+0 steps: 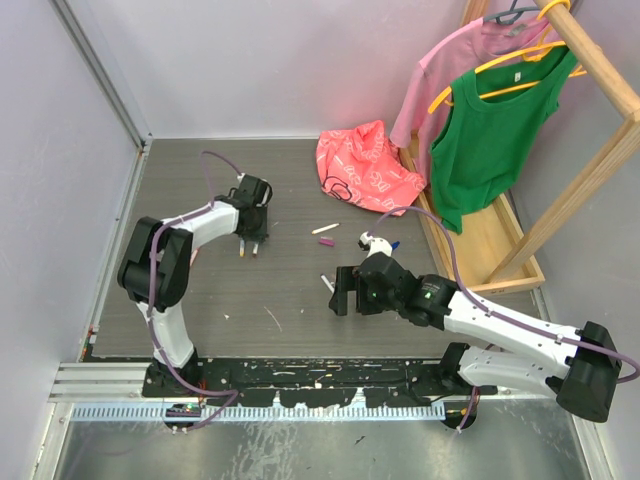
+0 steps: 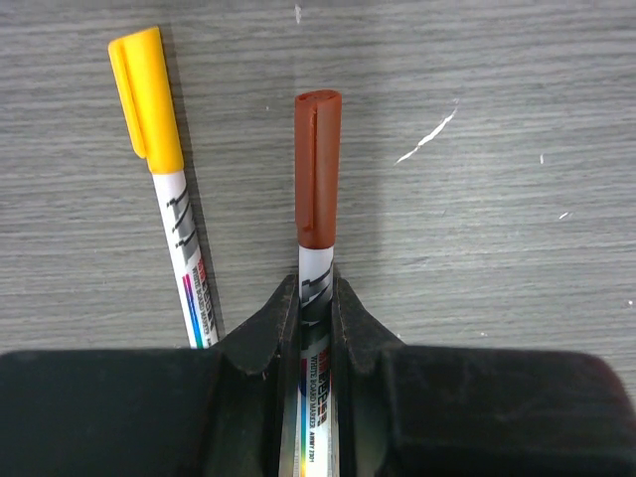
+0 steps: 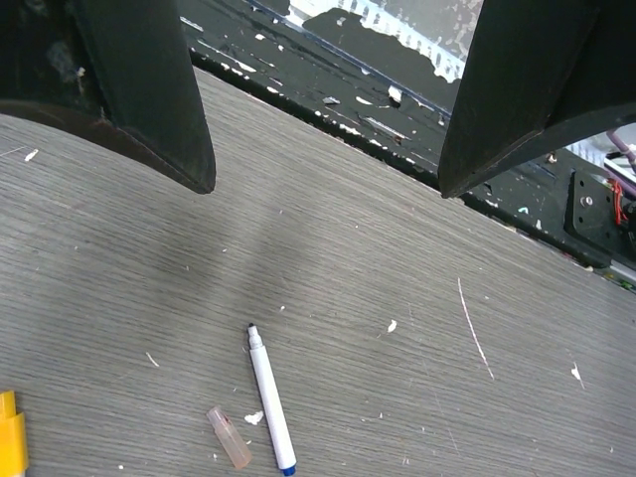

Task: Insert the pens into the pen caps
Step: Place the pen at the center of the board.

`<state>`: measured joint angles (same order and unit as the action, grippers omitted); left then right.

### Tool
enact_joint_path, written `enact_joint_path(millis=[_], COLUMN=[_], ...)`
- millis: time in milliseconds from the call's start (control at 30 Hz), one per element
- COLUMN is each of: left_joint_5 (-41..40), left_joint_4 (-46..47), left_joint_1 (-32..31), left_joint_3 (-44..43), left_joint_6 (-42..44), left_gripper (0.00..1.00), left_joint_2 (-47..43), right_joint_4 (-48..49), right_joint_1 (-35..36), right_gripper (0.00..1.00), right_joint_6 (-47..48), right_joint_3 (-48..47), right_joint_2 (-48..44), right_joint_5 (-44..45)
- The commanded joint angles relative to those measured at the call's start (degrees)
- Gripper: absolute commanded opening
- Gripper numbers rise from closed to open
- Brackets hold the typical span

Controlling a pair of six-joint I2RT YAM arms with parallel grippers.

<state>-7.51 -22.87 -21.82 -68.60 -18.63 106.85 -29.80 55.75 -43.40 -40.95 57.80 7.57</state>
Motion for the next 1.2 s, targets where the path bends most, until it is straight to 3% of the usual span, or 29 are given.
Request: enact_joint_path(millis=[0, 267, 600, 1167], left_joint_5=[-0.95, -1.89, -2.20, 1.88], left_joint_4=[1.43, 1.56, 2.26, 1.65], left_joint_1=[0.68, 0.73, 0.73, 1.37], left_joint_3=[-2.89, -3.64, -2.69, -4.90], left_joint_6=[0.66, 0.57, 0.10, -2.44], left_gripper=[0.00, 0.06, 0.25, 0.26], left_joint_2=[0.86, 2.82, 2.45, -0.28], right_joint_4=[0.27, -0.05, -0.15, -0.17], right_joint_1=[-0.08, -0.04, -0.03, -0.10], right_gripper=[0.99, 0.99, 0.99, 0.99], right_joint_6=[0.86, 0.91, 0.51, 0.07], right_joint_3=[-2.40, -1.75, -1.07, -0.18], right_joint_2=[0.54, 0.28, 0.02, -1.55], right_joint_5=[-0.61, -1.54, -2.96, -3.94])
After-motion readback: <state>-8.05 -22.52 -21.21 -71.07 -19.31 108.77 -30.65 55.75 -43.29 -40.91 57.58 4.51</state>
